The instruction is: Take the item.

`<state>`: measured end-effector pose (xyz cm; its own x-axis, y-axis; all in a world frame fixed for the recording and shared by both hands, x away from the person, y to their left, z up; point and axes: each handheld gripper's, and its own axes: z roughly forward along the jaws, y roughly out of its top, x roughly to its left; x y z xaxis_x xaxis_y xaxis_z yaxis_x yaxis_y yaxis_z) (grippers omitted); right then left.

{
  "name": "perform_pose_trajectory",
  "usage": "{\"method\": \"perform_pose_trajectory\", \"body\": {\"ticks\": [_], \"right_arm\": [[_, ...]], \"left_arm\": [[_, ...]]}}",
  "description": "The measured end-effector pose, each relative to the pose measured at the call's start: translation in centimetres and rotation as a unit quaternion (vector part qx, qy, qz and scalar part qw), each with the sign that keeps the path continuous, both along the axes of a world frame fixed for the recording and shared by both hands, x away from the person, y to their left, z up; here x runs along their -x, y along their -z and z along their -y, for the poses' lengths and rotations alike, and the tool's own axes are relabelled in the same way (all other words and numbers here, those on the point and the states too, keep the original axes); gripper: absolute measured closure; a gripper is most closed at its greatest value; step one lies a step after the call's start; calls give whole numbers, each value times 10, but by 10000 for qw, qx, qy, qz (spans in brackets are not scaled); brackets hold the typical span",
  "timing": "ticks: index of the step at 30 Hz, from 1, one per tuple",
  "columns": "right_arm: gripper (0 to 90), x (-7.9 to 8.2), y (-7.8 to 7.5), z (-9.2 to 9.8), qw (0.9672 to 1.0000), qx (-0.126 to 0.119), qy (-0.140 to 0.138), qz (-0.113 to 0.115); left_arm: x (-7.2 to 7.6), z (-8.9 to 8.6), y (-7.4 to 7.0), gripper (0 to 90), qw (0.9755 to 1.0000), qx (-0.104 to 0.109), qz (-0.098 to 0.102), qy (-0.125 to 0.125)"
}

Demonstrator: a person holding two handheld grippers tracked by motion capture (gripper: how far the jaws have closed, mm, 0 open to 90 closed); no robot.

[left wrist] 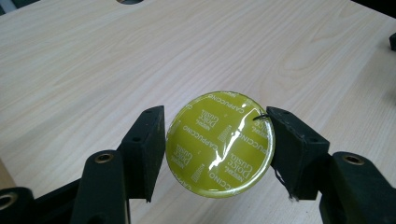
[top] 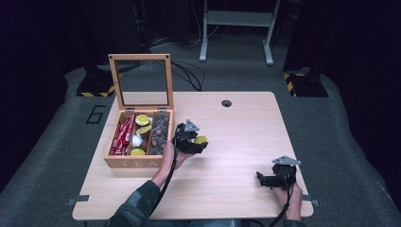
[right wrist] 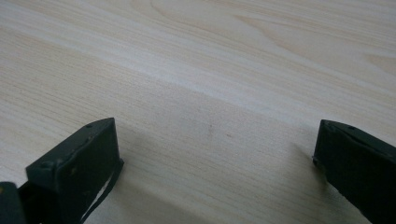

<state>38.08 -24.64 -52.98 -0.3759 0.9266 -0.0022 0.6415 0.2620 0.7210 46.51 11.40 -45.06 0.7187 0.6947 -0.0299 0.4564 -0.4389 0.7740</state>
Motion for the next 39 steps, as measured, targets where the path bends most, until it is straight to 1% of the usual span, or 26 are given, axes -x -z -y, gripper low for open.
{"method": "perform_pose_trajectory", "body": {"ticks": [1, 5, 6, 10, 15, 16, 18, 19, 25, 29, 30, 31, 33, 34, 39], "right_arm": [[0, 0, 0, 0, 10000, 1, 0, 0], [0, 0, 0, 0, 10000, -3, -1, 0], [0, 0, 0, 0, 10000, 0, -5, -1], [0, 0, 0, 0, 10000, -4, -5, 0], [0, 0, 0, 0, 10000, 36, -14, 17], [0, 0, 0, 0, 10000, 39, -13, 21], [0, 0, 0, 0, 10000, 47, -14, 15], [0, 0, 0, 0, 10000, 45, -13, 18], [0, 0, 0, 0, 10000, 36, -13, 18], [0, 0, 0, 0, 10000, 42, -18, 21], [0, 0, 0, 0, 10000, 42, -18, 17], [0, 0, 0, 0, 10000, 34, -21, 19], [0, 0, 0, 0, 10000, 36, -21, 18], [0, 0, 0, 0, 10000, 42, -22, 21], [0, 0, 0, 0, 10000, 46, -36, 17]], "left_arm": [[0, 2, 1, 399, 10000, 14, -8, -18], [0, 5, 4, 399, 10000, -42, 1, 8], [0, 8, 7, 399, 10000, -52, -22, -4], [0, 13, 12, 399, 10000, -18, -56, -28], [-1, 17, 19, 399, 9999, -111, -48, -5], [-2, 19, 20, 399, 9999, -102, -87, -18], [-2, 20, 22, 399, 9999, -104, -100, -60], [-2, 21, 23, 399, 9998, -130, -114, -50], [-6, 23, 27, 399, 9998, -130, -146, -91], [-9, 24, 32, 399, 9997, -161, -158, -106], [-9, 25, 33, 399, 9997, -137, -154, -122], [-10, 25, 33, 399, 9996, -184, -177, -119], [-10, 27, 35, 399, 9996, -160, -162, -140], [-11, 27, 36, 399, 9996, -198, -158, -141], [-14, 28, 39, 399, 9994, -231, -174, -180]]}}
